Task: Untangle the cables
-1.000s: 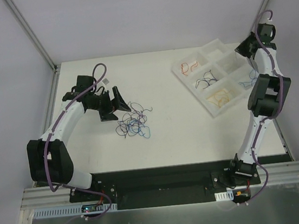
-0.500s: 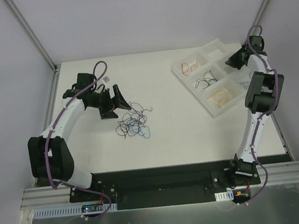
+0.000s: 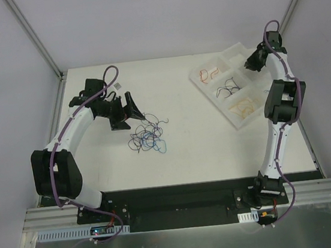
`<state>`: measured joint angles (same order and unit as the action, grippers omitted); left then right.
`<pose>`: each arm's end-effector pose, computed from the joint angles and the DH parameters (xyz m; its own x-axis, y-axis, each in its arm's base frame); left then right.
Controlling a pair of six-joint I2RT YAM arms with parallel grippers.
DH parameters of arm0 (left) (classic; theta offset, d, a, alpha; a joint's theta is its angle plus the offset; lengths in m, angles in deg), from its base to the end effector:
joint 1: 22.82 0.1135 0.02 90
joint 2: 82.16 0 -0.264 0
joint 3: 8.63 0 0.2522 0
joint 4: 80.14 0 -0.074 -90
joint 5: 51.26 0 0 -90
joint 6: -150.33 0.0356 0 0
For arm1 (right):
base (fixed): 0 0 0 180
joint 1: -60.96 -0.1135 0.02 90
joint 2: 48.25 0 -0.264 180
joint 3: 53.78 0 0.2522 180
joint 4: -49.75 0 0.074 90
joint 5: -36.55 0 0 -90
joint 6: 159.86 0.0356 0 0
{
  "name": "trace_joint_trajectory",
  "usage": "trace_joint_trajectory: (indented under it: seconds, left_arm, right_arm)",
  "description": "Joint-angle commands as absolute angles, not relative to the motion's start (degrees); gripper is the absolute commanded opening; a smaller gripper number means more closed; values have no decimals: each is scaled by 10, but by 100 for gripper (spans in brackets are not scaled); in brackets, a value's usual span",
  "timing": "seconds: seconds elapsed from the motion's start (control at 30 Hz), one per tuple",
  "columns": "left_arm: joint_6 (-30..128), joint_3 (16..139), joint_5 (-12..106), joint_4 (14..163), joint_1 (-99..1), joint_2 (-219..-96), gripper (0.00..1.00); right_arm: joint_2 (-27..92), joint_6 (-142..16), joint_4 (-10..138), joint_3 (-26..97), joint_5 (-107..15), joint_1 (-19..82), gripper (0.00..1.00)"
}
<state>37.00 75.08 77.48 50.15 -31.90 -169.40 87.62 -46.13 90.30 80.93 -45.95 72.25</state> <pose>0.3124 -0.0725 0.2801 -0.9216 -0.1655 -0.3510 0.1393 0.7030 -0.6974 0.5336 -0.1018 0.2195 -0.5577 0.5182 -0.6485 0.3528 0.8551 0.3799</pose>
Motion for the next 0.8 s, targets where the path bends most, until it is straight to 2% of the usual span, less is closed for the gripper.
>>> trace_joint_trajectory:
  seconds: [0.0, 0.07, 0.13, 0.47, 0.57, 0.77]
  left_arm:
    - [384, 777, 765, 490, -326, -1694, 92]
    - [391, 790, 755, 486, -324, -1699, 92]
    - [396, 804, 747, 479, -321, -1703, 93]
    - [356, 772, 726, 475, -320, -1660, 93]
    - [346, 736, 713, 482, -322, -1630, 92]
    - [326, 661, 708, 494, -322, -1569, 91]
  right_arm:
    - [821, -497, 1000, 890, -511, 722, 21]
    - [810, -521, 1041, 922, -524, 719, 33]
    - [799, -535, 1073, 937, -522, 719, 40]
    - [647, -543, 1070, 818, -492, 685, 49]
    - [607, -559, 1057, 762, -463, 639, 52]
    - [539, -550, 937, 577, -319, 485, 56]
